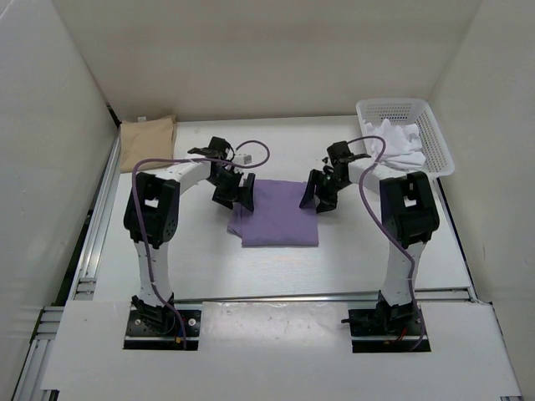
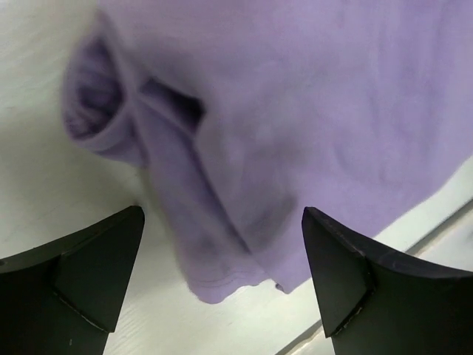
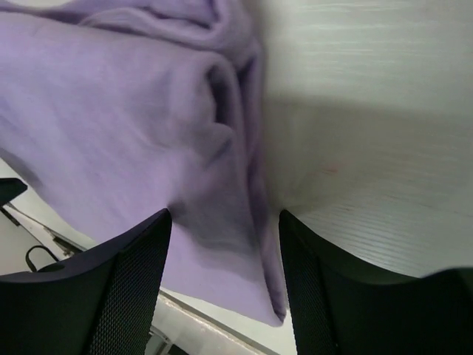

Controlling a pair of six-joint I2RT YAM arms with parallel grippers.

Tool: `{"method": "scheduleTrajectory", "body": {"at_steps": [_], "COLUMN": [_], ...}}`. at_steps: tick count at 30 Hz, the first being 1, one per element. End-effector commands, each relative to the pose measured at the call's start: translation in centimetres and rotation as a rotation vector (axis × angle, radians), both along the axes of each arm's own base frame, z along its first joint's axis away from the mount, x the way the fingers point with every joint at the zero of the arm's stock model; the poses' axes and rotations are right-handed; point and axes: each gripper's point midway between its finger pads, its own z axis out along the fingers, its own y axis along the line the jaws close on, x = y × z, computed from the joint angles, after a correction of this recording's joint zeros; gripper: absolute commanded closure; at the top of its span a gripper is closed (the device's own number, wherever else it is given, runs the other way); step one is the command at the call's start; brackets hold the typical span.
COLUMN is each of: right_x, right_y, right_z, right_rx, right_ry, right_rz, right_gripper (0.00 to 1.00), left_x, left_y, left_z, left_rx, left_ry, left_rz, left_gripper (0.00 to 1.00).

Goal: Fold and stack the t-shirts
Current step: Put the neatly folded tshirt into the corner of the board with the left arm

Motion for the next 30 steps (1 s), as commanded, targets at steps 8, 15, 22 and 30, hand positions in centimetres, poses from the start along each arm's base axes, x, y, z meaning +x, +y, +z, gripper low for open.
{"method": "scheduleTrajectory", "body": {"at_steps": [8, 15, 22, 30], "right_x": [-2.1, -2.4, -2.7, -3.0], "right_y": [2.8, 2.0, -0.2, -2.7], "right_z": [-1.7, -1.1, 1.6, 6.1], "right_rx": [0.106, 0.073, -0.018, -0.037], "right_ry": [0.064, 0.036, -0.046, -0.155], "right_rz": [-0.053, -0.097, -0.072, -0.095], "right_gripper": [0.55, 0.56, 0.48, 0.47], "left_x": [-8.6, -5.0, -0.6, 6.4], "left_y": [-5.9, -4.0, 2.8, 9.4], "left_z": [-4.5, -4.2, 0.9, 3.2], "left_rx": [-0.265, -0.328, -0.164, 0.266], "left_ry": [0.331, 0.306, 0.135, 0.074], "left_rz": [-0.163, -0.077, 0.084, 0.199], "left_gripper": [0.06, 0.90, 0.90, 0.90]}}
